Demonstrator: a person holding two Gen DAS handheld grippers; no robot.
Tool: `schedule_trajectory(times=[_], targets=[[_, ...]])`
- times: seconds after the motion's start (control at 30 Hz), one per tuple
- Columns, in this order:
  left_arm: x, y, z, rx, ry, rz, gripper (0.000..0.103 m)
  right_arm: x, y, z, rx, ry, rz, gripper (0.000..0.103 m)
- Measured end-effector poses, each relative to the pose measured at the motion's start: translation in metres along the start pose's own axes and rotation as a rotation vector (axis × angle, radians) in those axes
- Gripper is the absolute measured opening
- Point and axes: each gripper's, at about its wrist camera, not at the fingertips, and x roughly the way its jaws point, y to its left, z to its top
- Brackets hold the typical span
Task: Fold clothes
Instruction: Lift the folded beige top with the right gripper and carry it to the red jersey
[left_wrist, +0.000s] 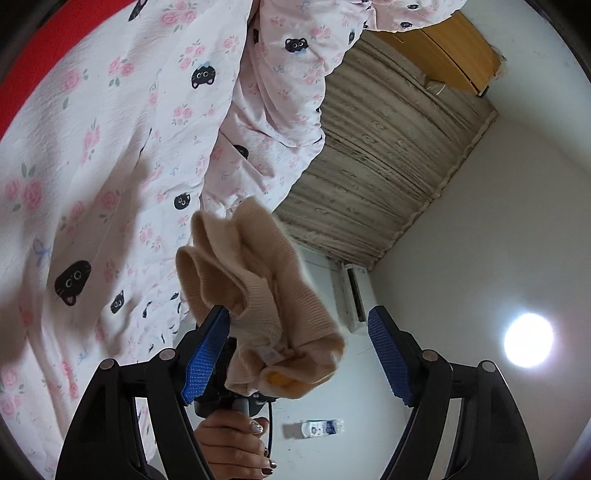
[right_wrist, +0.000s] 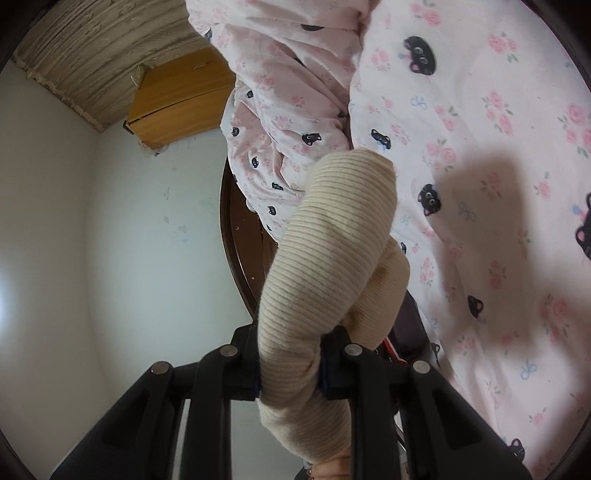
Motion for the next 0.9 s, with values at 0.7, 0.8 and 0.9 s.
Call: schedule_trajectory(times=[0.7, 0.8, 0.9], targets=[[0.025, 0.013, -0.016, 0.027, -0.012, 0.084, 0.073, -0.030, -0.003, -0.002, 0.060, -0.299, -0.116, 0.023], [0.027, 0.014, -0.017, 0.041, -0.029, 0.113, 0.073, -0.023, -0.018, -0.006, 0.138, -0.305, -0.080, 0.023], [0.029, 0.015, -0.018, 0.056, -0.046, 0.142, 0.073, -0.017, -0.030, -0.011, 0.193, -0.287, -0.043, 0.023]])
